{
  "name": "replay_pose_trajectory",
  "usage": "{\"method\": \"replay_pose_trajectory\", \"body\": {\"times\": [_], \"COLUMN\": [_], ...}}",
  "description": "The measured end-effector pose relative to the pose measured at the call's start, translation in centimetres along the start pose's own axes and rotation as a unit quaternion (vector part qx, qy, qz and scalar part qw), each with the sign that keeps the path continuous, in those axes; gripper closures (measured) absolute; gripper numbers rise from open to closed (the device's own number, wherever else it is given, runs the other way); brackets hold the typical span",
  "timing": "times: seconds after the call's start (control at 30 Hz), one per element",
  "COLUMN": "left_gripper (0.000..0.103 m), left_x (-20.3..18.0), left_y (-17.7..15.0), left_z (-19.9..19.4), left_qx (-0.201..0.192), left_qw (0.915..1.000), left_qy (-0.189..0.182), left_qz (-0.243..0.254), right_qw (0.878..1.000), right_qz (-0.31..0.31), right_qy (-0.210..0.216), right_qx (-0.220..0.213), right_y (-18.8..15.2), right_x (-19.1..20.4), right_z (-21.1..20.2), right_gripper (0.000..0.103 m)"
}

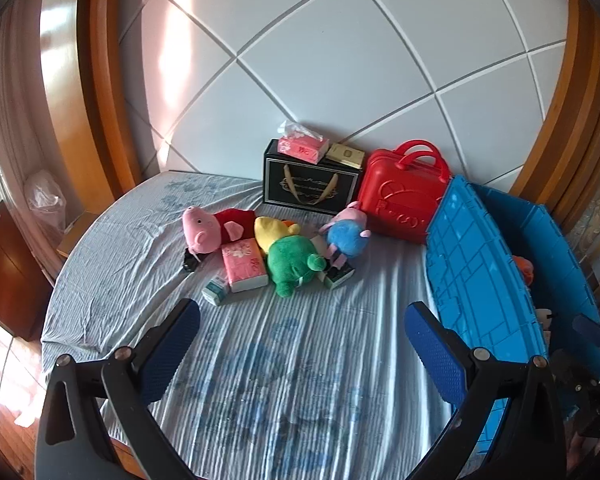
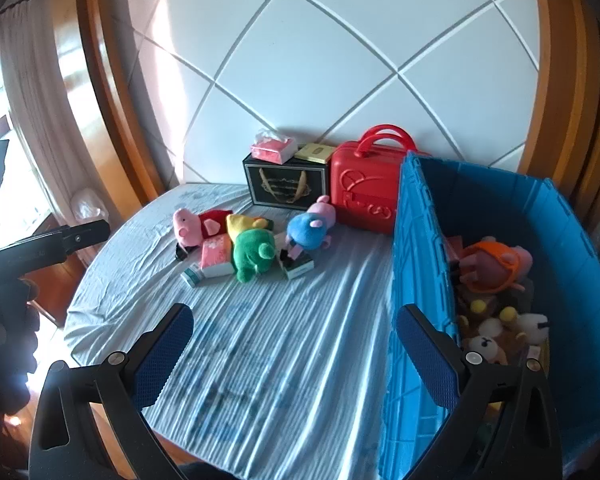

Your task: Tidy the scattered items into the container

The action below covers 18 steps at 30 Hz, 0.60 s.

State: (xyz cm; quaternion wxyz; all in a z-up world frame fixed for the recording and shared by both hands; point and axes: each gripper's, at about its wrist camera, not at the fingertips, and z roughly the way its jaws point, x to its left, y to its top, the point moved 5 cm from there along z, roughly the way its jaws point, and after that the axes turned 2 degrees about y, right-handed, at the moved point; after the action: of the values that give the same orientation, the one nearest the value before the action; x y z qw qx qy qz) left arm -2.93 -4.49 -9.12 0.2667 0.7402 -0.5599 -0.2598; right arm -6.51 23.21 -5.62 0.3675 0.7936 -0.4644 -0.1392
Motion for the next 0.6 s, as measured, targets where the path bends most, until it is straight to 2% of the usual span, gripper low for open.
{"method": "replay_pose_trajectory", "body": {"times": [0.27, 0.6], "left_gripper": [0.0, 0.0], "left_x": [5.8, 13.1], "left_y": [0.3, -1.9], "left_z": [4.1, 11.5], "left_qx": [0.002, 0.034], "left_qw": [0.9996, 0.9984], "left_qy": [0.026, 0.007], "left_qz": [0.011, 0.044], "right_qw": [1.0, 1.0], "right_qz": [0.005, 0.0], "right_qy": [0.009, -0.001], "right_qx": [-0.003, -0.012], "right_y": [0.1, 0.1], "right_x": [3.0, 9.0], "right_z": [3.3, 9.0], "right_gripper": [0.0, 0.0]}}
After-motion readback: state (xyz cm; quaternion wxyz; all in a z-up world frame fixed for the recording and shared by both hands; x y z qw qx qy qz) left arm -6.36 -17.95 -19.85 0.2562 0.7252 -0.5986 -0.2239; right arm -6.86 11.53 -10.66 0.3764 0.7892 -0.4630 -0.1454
